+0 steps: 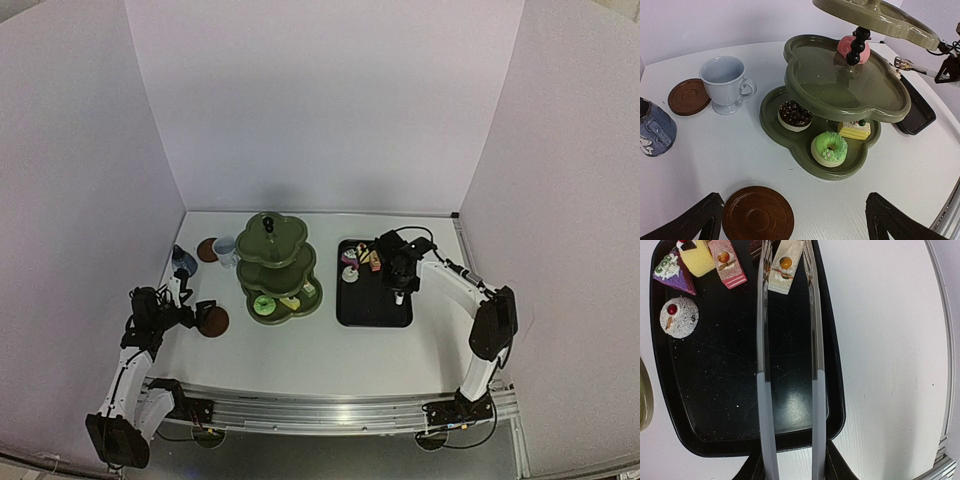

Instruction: Serve the afternoon tea

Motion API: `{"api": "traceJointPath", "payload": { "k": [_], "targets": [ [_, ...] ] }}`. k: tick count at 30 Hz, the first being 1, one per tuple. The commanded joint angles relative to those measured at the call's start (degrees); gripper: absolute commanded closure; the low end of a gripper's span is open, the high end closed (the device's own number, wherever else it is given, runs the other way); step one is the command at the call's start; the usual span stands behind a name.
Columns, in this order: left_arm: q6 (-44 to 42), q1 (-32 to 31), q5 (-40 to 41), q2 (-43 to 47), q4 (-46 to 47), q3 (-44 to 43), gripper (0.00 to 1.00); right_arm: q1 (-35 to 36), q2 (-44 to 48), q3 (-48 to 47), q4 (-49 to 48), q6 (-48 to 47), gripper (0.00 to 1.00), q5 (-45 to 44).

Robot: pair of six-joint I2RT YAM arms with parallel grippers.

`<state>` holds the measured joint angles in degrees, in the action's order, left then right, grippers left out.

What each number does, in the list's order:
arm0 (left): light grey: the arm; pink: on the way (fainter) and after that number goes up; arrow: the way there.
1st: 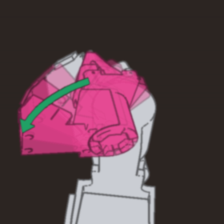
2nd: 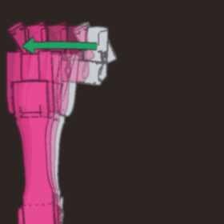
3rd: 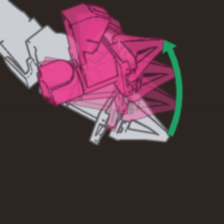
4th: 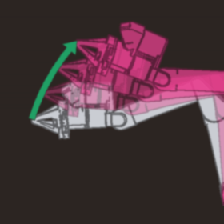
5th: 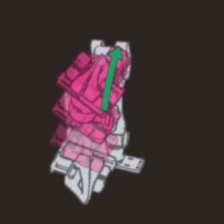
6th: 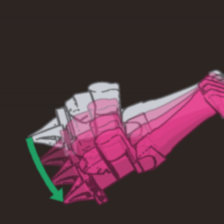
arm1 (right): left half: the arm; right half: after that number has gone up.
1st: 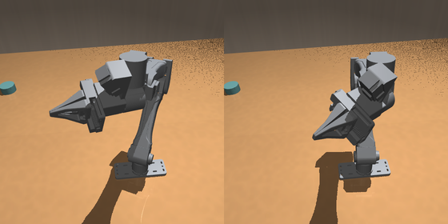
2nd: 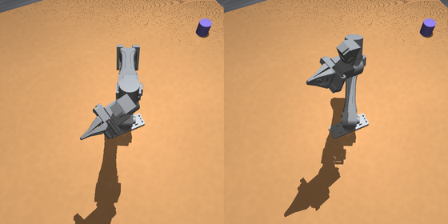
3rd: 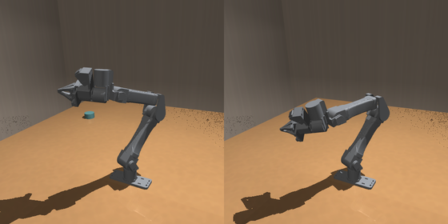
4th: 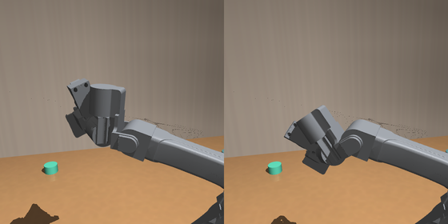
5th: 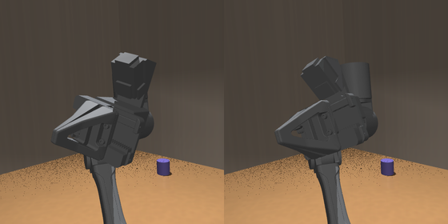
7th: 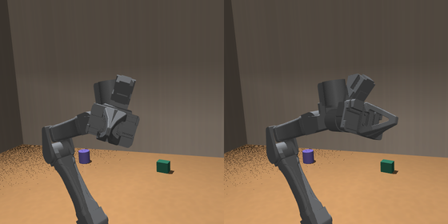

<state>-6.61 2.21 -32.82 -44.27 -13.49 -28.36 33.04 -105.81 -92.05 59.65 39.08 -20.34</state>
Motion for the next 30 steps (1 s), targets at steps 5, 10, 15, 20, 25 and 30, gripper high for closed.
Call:
{"api": "traceJointPath", "payload": {
  "k": [5,10,15,20,25,30],
  "targets": [
    [-0.98,0.17,-0.35,0.23,1.76,0.15,0.00,0.01,-1.18,-1.72,0.22,0.71,0.68,0.81],
    [-0.98,0.20,-0.37,0.34,1.73,0.13,0.00,0.02,-1.78,-1.51,0.02,0.87,0.67,1.03],
    [-1.05,0.17,-0.34,0.29,1.63,0.16,0.00,0.01,-2.65,-1.94,-0.24,0.89,0.67,1.77],
    [-1.06,0.17,-0.38,0.41,1.54,0.15,0.00,0.01,-2.90,-1.43,-0.23,1.37,0.67,1.23],
    [-1.08,0.17,-0.31,0.36,1.49,0.06,0.00,0.02,-3.43,-0.77,-0.32,1.56,0.69,1.42],
    [-1.05,0.20,-0.28,0.33,1.53,0.01,0.00,0.02,-2.31,-0.44,-0.24,1.54,0.93,1.80]
  ]
}}
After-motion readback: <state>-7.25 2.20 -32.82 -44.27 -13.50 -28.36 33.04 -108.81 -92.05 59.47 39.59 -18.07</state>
